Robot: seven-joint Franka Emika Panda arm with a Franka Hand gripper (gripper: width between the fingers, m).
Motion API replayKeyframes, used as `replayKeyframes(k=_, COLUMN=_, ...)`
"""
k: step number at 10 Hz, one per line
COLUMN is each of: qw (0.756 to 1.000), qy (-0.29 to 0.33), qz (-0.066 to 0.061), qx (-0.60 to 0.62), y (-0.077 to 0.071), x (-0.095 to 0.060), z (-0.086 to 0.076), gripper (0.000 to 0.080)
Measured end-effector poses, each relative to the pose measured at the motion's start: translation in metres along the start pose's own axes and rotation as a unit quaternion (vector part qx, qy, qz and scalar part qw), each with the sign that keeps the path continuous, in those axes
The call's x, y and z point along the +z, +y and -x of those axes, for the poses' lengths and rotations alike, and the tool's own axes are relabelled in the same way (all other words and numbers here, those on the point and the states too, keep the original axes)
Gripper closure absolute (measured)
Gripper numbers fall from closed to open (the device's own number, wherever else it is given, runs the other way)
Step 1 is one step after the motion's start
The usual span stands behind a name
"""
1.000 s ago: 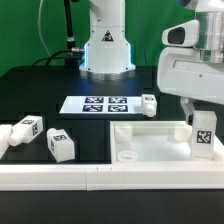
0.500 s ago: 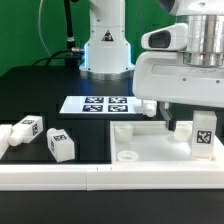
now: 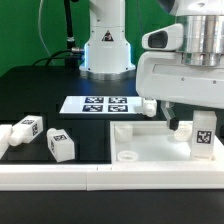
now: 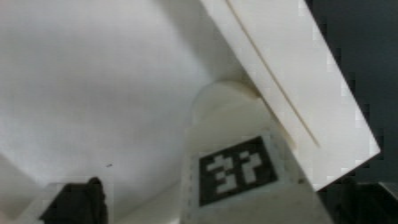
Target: Assemble one leg
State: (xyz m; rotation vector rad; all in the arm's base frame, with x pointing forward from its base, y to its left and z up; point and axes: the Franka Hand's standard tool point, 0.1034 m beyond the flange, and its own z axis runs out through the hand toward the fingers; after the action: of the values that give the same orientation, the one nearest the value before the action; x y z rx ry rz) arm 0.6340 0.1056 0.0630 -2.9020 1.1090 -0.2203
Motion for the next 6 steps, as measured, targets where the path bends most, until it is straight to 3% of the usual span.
replayKeyframes(k=3, qw=0.978, qy=-0.008, qz=-0.01, qx=0.208, y=-0.0078, x=0.0024, z=-0.0033, gripper=0.0151)
replayKeyframes(k=5, qw=0.972, qy=-0.009, qz=-0.013, qx=0.233, y=-0.009, x=0.0019, z=-0.004, gripper=0.0151)
replayKeyframes(k=6, qw=0.975, qy=-0.008, qz=-0.013, qx=0.221, y=-0.0078, x=0.0019, z=-0.0057, gripper=0.0262)
